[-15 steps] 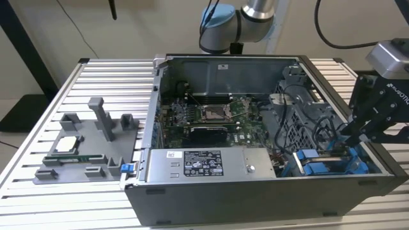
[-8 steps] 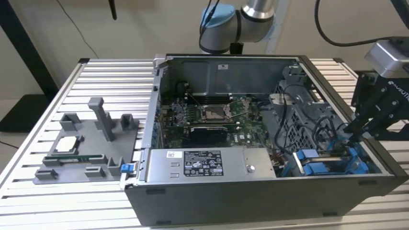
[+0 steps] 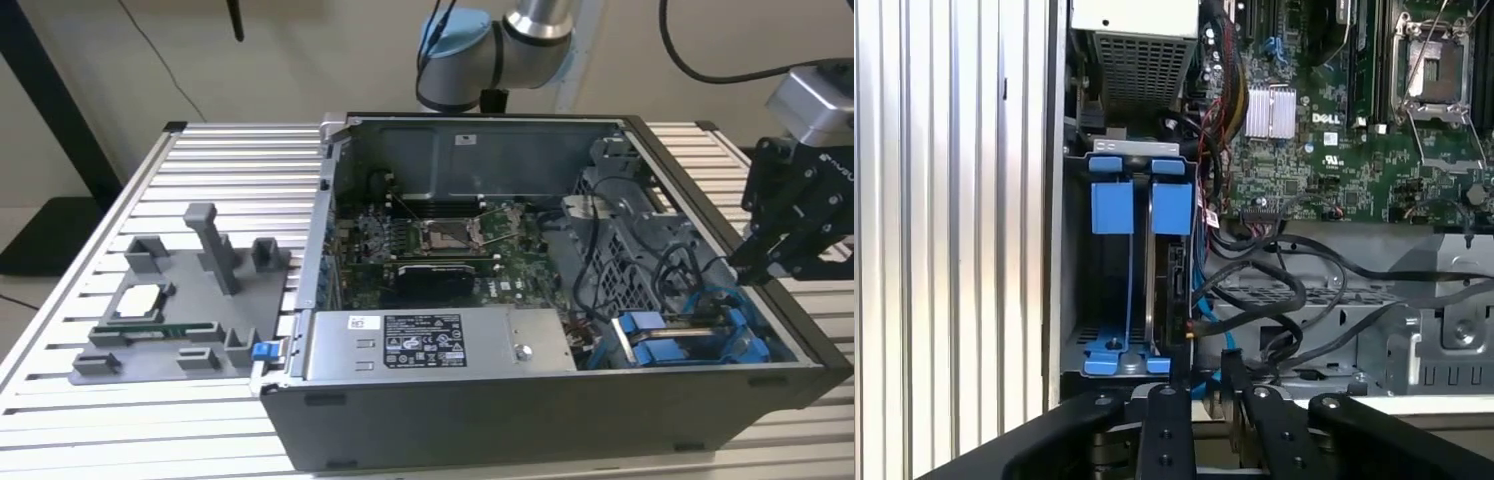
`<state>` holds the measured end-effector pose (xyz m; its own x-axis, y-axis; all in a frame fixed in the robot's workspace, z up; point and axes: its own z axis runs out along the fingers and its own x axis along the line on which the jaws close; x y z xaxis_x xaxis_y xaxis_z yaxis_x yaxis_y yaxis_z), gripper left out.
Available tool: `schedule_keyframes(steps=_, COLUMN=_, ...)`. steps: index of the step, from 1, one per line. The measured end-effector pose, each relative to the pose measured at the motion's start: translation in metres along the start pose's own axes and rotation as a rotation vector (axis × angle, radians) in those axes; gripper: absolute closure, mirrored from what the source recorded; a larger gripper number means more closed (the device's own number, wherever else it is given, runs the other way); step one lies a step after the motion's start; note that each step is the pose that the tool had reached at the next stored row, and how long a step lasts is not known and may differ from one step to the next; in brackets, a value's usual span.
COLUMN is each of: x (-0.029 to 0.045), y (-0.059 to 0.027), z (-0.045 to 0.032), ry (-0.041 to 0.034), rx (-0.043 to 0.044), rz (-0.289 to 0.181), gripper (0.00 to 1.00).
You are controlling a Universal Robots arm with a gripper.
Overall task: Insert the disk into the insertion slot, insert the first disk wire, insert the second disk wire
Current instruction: 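Insert the second disk wire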
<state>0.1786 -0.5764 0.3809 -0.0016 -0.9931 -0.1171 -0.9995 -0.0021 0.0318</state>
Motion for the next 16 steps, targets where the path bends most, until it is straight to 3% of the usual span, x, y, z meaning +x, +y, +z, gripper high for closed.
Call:
schedule_keyframes(steps=6, x=-0.0017, y=-0.0014, z=0.0003, ry=-0.0001, rx=0.0149, rz=-0.002, gripper=0.00)
schedule_keyframes(steps=16, x=-0.0030, y=-0.0092, z=0.0033, ry=0.0001, rx=0.0167, rz=-0.002, gripper=0.00)
